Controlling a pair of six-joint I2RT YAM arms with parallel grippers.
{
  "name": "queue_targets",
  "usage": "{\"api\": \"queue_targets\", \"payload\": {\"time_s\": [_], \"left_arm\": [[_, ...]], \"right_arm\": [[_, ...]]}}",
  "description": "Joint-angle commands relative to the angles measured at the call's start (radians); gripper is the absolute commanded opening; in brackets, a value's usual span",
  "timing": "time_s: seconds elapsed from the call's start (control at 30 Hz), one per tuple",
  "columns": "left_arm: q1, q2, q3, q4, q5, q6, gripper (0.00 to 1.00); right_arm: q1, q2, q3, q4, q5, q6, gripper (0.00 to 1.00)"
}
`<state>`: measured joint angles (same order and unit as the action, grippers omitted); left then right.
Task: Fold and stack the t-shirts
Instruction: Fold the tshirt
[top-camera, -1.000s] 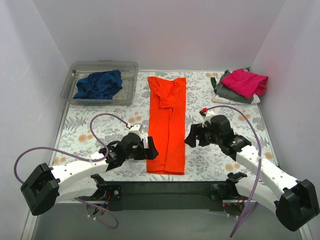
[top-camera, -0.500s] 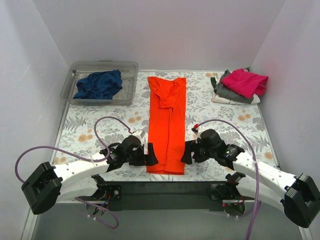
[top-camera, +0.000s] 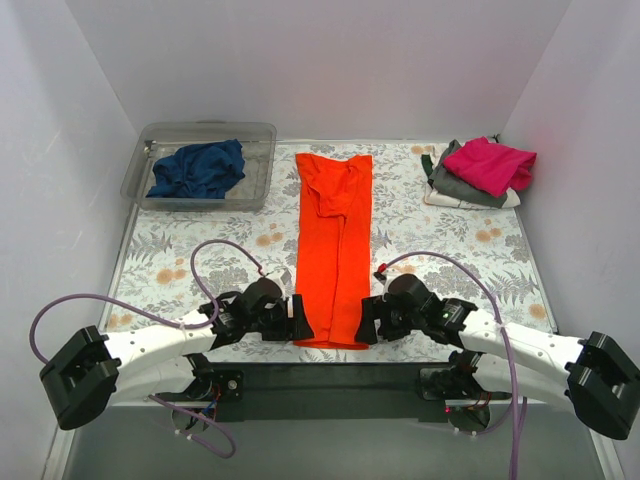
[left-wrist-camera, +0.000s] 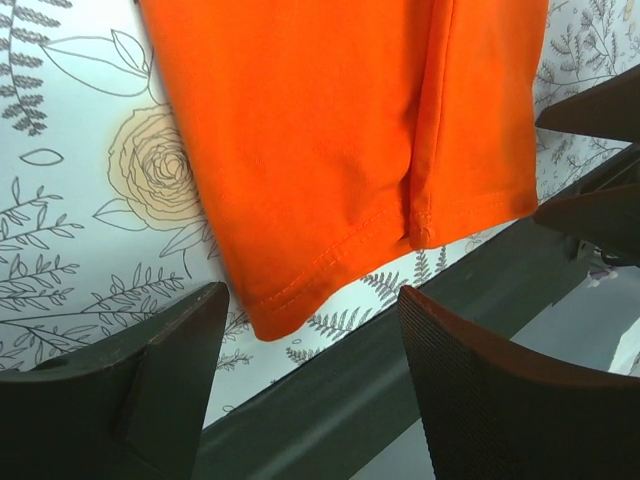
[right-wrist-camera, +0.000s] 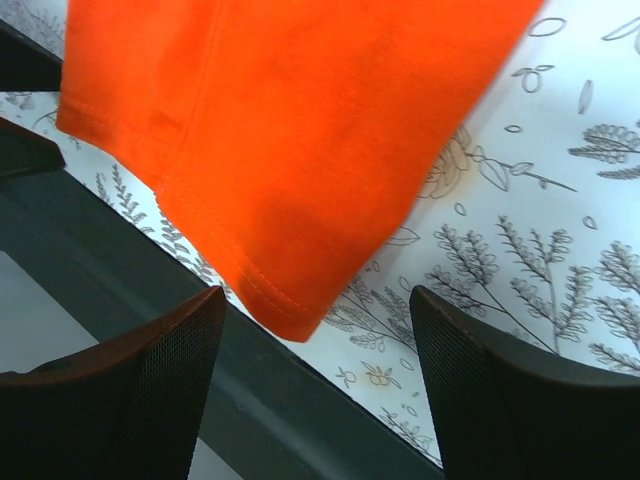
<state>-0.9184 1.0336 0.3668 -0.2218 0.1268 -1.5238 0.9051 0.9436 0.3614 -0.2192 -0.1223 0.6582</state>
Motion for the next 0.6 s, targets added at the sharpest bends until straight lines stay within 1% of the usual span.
{"api": "queue_targets", "payload": {"time_s": [0.0, 0.07, 0.1, 0.17, 0.23, 0.27, 0.3, 0.33, 0.37, 0.5, 0.57], "left_arm": [[-0.022, 0.009, -0.035, -0.097, -0.009, -0.022, 0.63], [-0.028, 0.009, -0.040, -0.102, -0.013, -0.030, 0.61], [-0.031, 0.009, -0.042, -0.105, -0.016, -0.033, 0.56], [-0.037, 0.005, -0.046, -0.111, -0.018, -0.042, 0.53], [-0.043, 0.000, -0.049, -0.120, -0.023, -0.053, 0.46], [-0.049, 0.002, -0.051, -0.122, -0.026, -0.056, 0.45], [-0.051, 0.003, -0.051, -0.128, -0.027, -0.062, 0.44], [-0.053, 0.006, -0.051, -0.131, -0.030, -0.065, 0.39], [-0.059, 0.009, -0.049, -0.134, -0.033, -0.067, 0.37], [-0.065, 0.006, -0.048, -0.143, -0.044, -0.073, 0.33], [-0.065, 0.008, -0.046, -0.145, -0.047, -0.075, 0.29]], "right_arm": [[0.029, 0.026, -0.010, 0.075, 0.024, 0.044, 0.68], [0.038, 0.046, -0.009, 0.093, 0.024, 0.049, 0.67], [0.040, 0.055, -0.006, 0.096, 0.026, 0.047, 0.66], [0.046, 0.069, -0.003, 0.103, 0.026, 0.050, 0.65], [0.051, 0.076, 0.004, 0.106, 0.027, 0.050, 0.63], [0.052, 0.078, 0.005, 0.107, 0.027, 0.049, 0.62], [0.054, 0.081, 0.007, 0.107, 0.029, 0.049, 0.60], [0.055, 0.089, 0.008, 0.107, 0.027, 0.047, 0.59], [0.058, 0.090, 0.010, 0.107, 0.026, 0.047, 0.58], [0.071, 0.096, 0.011, 0.106, 0.019, 0.054, 0.50], [0.075, 0.096, 0.008, 0.106, 0.021, 0.057, 0.47]]}}
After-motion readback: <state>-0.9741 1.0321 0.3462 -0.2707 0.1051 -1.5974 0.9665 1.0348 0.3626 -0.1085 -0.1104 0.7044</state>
